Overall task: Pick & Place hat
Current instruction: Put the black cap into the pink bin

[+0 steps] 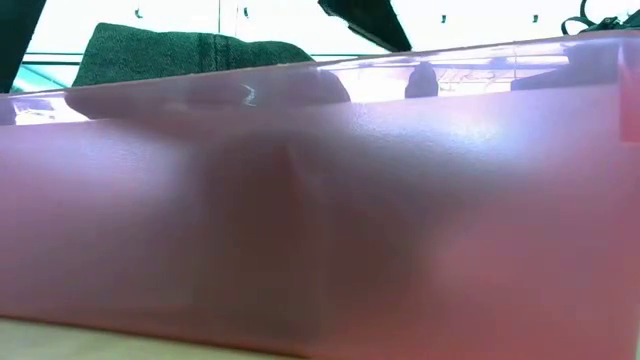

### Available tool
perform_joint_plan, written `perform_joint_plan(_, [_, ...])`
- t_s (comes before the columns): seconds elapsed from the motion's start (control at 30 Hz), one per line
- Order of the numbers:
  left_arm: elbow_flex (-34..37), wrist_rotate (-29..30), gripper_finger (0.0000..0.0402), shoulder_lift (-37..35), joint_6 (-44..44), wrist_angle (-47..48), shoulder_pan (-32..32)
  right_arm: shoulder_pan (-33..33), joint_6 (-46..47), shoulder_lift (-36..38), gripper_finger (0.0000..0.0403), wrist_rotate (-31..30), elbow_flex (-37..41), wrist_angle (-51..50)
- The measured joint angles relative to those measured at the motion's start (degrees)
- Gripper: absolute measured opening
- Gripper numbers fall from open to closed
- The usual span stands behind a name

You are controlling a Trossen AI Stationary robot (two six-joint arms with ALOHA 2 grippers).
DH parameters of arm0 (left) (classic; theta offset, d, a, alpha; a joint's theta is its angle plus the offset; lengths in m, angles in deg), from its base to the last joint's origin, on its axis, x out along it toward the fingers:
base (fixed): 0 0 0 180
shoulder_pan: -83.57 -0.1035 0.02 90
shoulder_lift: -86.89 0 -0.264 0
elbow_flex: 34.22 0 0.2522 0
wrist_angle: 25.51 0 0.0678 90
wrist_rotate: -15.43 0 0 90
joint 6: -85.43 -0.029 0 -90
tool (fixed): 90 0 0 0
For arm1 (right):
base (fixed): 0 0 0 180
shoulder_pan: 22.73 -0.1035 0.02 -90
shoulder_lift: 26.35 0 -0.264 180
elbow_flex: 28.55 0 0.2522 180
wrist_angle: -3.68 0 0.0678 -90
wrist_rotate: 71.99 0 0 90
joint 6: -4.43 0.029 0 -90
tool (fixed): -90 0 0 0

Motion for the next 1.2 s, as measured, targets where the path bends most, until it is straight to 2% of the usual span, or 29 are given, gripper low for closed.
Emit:
perform_joint_plan(0.13, [0.4,0.1,0.0193,-2.0,6.8,3.3,0.9,0.0,0.0,0.0,0.0198,0.0,0.0,0.0])
perform_joint_plan(0.23, [2.9,0.3,0.0193,-5.1,8.1,3.3,1.8,0.0,0.0,0.0,0.0198,0.0,0.0,0.0])
perform_joint_plan(0.43, [12.4,0.4,0.0193,-14.9,6.4,-1.2,4.1,0.0,0.0,0.0,0.0198,0.0,0.0,0.0])
perform_joint_plan(0.53, [18.7,2.4,0.0193,-20.2,5.1,-4.1,5.3,0.0,0.0,0.0,0.0198,0.0,0.0,0.0])
perform_joint_plan(0.7, [32.5,9.8,0.0193,-29.5,8.0,-17.4,5.8,0.0,0.0,0.0,0.0198,0.0,0.0,0.0])
perform_joint_plan(0.9, [50.0,10.0,0.0193,-39.0,8.1,-30.8,5.4,0.0,0.0,0.0,0.0198,0.0,0.0,0.0])
perform_joint_plan(1.03, [57.4,10.1,0.0193,-46.3,11.0,-36.1,5.0,0.0,0.0,0.0,0.0198,0.0,0.0,0.0])
perform_joint_plan(1.2, [66.1,9.6,0.0193,-55.1,9.8,-45.6,4.6,0.0,0.0,0.0,0.0198,0.0,0.0,0.0])
